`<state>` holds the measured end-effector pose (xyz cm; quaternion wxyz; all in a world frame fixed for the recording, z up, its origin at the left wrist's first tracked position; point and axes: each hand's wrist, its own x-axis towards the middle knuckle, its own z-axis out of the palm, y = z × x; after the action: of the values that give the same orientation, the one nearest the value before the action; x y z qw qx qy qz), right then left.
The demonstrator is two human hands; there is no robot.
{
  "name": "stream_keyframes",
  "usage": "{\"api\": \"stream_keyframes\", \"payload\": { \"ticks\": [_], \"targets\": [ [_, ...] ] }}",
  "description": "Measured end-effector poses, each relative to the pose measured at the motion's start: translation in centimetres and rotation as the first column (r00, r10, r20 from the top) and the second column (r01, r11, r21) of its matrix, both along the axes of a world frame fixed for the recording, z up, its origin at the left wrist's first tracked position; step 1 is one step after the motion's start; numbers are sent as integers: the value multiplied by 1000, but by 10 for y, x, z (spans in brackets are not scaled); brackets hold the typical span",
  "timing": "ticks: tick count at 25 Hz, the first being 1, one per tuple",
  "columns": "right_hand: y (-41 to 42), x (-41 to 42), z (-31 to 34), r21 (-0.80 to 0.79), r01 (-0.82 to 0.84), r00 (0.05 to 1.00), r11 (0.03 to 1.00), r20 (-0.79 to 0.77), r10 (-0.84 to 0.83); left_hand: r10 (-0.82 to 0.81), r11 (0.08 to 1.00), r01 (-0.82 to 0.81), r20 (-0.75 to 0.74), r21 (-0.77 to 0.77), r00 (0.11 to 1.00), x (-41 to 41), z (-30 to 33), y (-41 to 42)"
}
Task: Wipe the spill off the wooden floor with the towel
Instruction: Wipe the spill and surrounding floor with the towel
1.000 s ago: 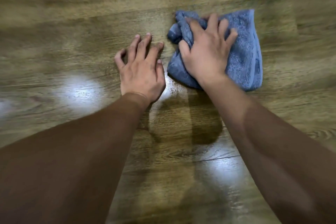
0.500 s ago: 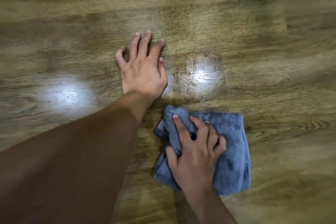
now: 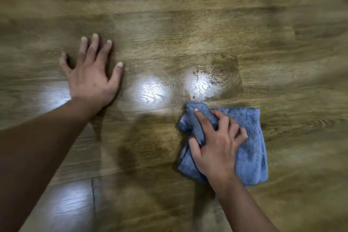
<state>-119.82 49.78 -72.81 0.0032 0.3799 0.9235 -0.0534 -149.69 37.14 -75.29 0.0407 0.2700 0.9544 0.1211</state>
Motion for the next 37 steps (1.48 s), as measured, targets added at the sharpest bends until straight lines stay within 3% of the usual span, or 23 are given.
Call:
{"api": "stream_keyframes", "payload": {
  "ticks": [5, 12, 16, 22, 31, 37],
  "targets": [
    [27, -41, -6, 14, -79, 994, 997, -75, 80, -19, 1000, 18, -46, -19, 999, -1, -7, -1],
    [106, -236, -6, 114, -11, 993, 993, -113, 24, 1, 1000, -1, -19, -26, 1000, -2, -4, -1],
    [130, -277, -7, 110, -33, 996, 993, -81, 43, 3, 1000, -3, -27, -12, 1000, -1, -5, -1],
    [95, -251, -2, 73, -43, 996, 996, -80, 49, 4, 1000, -4, -19, -9, 1000, -1, -2, 0],
    [-92, -83, 2, -80, -203, 979, 976, -21, 202, 2, 1000, -1, -44, 29, 999, -2, -7, -1],
    [-77, -94, 1, -62, -279, 960, 958, -30, 278, 6, 1000, -5, -36, 31, 999, -4, -6, -4]
  ]
}}
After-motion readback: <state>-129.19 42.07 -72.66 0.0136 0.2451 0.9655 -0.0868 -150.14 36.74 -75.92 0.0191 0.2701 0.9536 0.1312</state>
